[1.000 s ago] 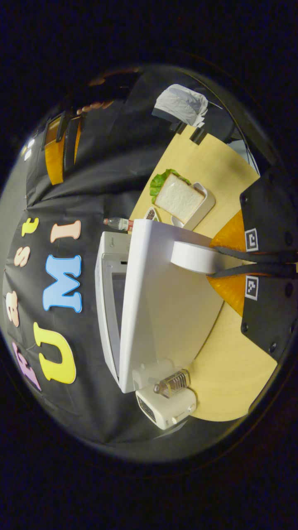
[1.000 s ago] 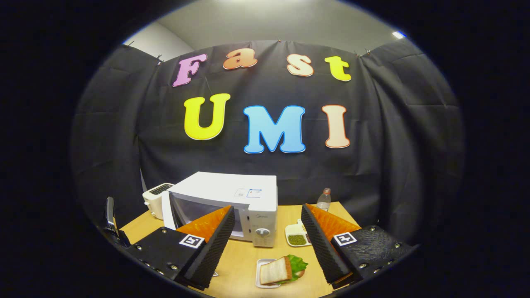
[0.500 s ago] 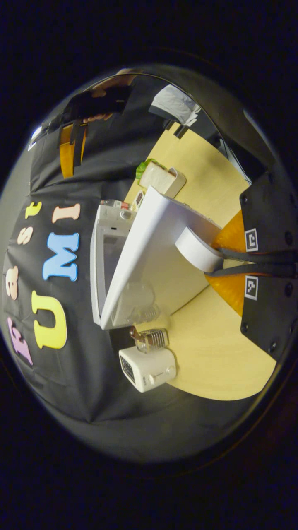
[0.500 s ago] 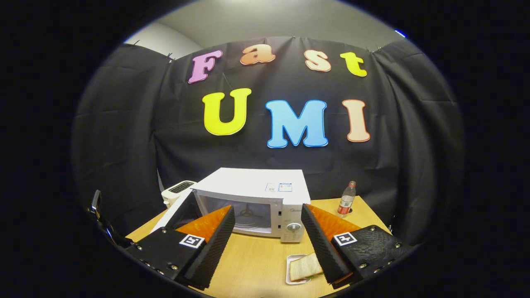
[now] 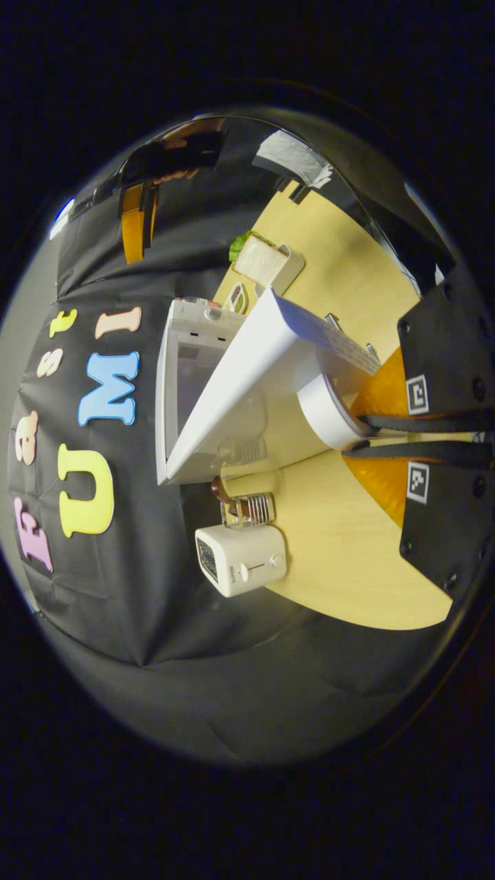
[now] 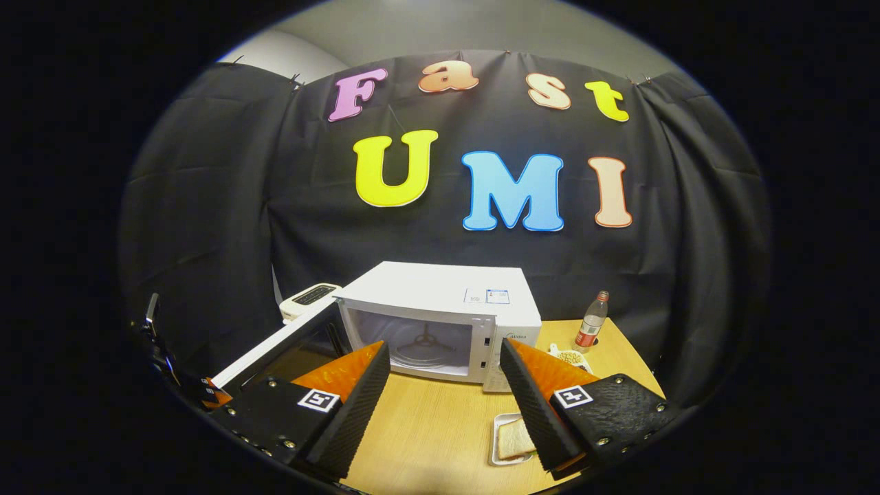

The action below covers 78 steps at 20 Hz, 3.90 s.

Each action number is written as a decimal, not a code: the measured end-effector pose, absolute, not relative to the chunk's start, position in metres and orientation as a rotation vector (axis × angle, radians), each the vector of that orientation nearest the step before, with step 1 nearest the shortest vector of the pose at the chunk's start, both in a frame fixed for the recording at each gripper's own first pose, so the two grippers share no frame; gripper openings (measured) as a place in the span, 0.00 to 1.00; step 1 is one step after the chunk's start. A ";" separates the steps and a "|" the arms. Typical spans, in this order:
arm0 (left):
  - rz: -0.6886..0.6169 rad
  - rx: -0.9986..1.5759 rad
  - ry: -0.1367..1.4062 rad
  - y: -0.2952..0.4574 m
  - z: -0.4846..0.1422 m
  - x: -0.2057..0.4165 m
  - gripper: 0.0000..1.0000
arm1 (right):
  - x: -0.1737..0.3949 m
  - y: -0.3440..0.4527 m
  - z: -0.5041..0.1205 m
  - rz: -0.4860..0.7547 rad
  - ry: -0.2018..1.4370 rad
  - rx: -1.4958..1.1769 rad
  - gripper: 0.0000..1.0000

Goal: Open the microwave oven with the left hand, put the food in, and close the microwave oven.

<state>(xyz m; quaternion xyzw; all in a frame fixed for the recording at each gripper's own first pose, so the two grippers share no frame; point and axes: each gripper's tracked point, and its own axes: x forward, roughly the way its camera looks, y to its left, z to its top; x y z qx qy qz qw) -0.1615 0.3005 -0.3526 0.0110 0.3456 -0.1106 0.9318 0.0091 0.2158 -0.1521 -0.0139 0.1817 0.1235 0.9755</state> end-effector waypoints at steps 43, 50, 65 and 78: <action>-0.074 -0.052 0.288 0.130 -0.124 -0.049 0.96 | 0.028 0.066 -0.383 0.217 1.171 0.664 0.33; -0.102 -0.062 0.258 0.146 -0.113 -0.049 0.97 | 0.031 0.133 -0.304 0.335 1.007 0.868 0.33; 0.045 -0.071 0.249 0.294 -0.105 -0.123 0.96 | 0.127 0.306 -0.314 0.119 0.664 1.244 0.33; 0.272 -0.154 0.325 0.384 -0.137 -0.174 0.96 | 0.261 0.363 -0.402 -0.259 0.435 1.546 0.34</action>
